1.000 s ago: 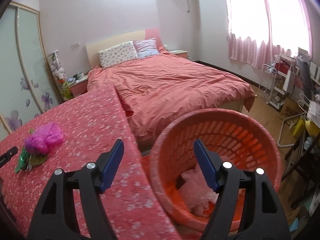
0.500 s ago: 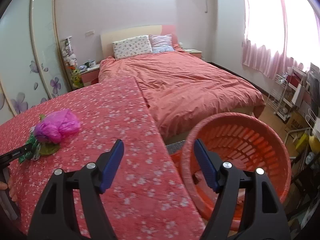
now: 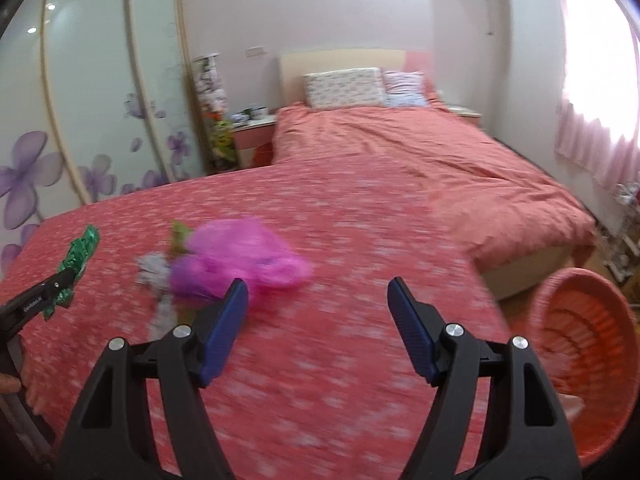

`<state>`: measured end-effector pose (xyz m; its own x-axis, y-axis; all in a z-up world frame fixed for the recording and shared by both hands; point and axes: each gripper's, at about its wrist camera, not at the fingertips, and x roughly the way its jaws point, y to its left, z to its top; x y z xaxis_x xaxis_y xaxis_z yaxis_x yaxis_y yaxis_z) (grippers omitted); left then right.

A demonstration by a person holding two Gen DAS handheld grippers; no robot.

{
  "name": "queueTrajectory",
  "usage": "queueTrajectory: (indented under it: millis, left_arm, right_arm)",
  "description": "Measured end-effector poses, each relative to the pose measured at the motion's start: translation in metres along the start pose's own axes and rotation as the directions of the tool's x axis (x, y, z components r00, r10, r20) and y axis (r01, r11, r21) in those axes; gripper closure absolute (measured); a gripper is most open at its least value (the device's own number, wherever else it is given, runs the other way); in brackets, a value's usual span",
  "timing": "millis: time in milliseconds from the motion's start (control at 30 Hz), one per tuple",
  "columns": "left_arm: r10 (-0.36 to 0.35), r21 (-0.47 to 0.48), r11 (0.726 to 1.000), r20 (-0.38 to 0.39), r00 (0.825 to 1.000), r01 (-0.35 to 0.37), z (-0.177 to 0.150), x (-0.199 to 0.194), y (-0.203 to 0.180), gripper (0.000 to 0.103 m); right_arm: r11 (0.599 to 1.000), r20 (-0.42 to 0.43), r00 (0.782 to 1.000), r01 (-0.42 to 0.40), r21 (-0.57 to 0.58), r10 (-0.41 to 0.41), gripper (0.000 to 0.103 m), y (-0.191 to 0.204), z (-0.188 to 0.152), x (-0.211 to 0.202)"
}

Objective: Collect trash
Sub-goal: 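Grasp the green bag with the left tool while the right tool grasps the pink bag, then carry the green and pink bags over the orange basket with both tools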

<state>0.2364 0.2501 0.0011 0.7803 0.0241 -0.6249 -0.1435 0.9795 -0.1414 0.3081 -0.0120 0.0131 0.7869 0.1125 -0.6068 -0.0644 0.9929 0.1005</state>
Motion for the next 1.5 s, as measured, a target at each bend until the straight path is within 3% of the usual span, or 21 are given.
queueTrajectory:
  millis: [233, 467, 600, 700, 1033, 1500]
  left_arm:
    - [0.020, -0.048, 0.999, -0.002, 1.000, -0.020, 0.003, -0.002, 0.031, 0.075]
    - [0.007, -0.063, 0.998, -0.019, 1.000, -0.008, -0.005, 0.000, 0.032, 0.075]
    - [0.000, -0.060, 0.998, -0.026, 1.000, -0.002, -0.004, 0.004, 0.027, 0.075]
    - [-0.005, -0.052, 0.999, -0.027, 1.000, 0.004, -0.005, 0.004, 0.020, 0.075]
    - [-0.054, 0.006, 0.999, -0.018, 0.998, 0.054, -0.007, -0.006, -0.024, 0.075]
    - [-0.168, 0.100, 0.981, -0.010, 0.986, 0.168, -0.004, -0.021, -0.101, 0.075]
  right_arm:
    - [0.996, -0.050, 0.995, -0.082, -0.023, 0.081, 0.032, 0.060, 0.008, 0.040]
    - [0.996, -0.112, 0.994, -0.023, -0.081, 0.014, 0.034, 0.076, -0.001, 0.071]
    - [0.998, -0.122, 0.993, -0.005, -0.066, -0.003, 0.061, 0.060, -0.003, 0.070]
    - [1.000, -0.117, 0.993, -0.005, -0.030, 0.001, 0.066, 0.042, -0.004, 0.064]
    - [0.998, -0.040, 0.998, 0.043, 0.056, -0.040, 0.067, -0.023, -0.008, 0.017]
    - [0.985, 0.051, 0.994, 0.092, 0.142, -0.101, 0.067, -0.083, -0.020, -0.047]
